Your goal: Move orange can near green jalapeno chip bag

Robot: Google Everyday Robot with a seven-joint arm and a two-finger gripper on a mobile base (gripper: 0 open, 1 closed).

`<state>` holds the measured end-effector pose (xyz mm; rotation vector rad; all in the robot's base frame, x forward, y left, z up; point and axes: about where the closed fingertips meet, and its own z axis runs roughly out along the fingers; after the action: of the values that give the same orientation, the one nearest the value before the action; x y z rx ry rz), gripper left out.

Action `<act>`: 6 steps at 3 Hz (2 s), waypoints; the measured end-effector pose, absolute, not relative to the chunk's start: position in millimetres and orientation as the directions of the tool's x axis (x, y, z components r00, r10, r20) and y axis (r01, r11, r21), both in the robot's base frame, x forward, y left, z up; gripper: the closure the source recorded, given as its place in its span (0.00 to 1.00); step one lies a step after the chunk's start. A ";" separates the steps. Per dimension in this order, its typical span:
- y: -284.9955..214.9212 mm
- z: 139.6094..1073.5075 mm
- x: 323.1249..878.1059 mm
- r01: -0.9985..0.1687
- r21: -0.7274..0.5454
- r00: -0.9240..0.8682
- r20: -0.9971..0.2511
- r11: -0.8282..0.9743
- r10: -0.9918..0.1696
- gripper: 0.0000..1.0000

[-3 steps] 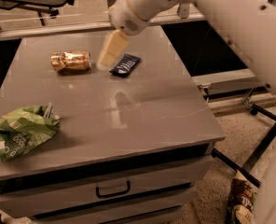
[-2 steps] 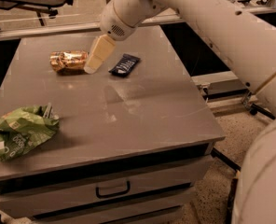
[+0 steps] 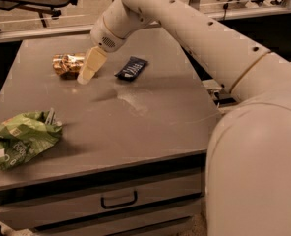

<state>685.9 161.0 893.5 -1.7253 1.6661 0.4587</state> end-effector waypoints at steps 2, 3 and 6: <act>168.8 856.0 709.2 -0.978 -0.205 0.110 -0.673 0.041 -0.732 0.40; 167.9 848.8 711.6 -0.978 -0.207 0.123 -0.670 0.025 -0.732 0.63; 143.1 905.3 641.6 -0.950 -0.265 0.306 -0.693 -0.164 -0.652 1.00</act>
Offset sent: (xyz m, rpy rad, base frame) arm 0.0363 0.0022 -0.0528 -0.0070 0.0271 0.0118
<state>641.6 143.1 905.3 -1.9010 1.4233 0.5638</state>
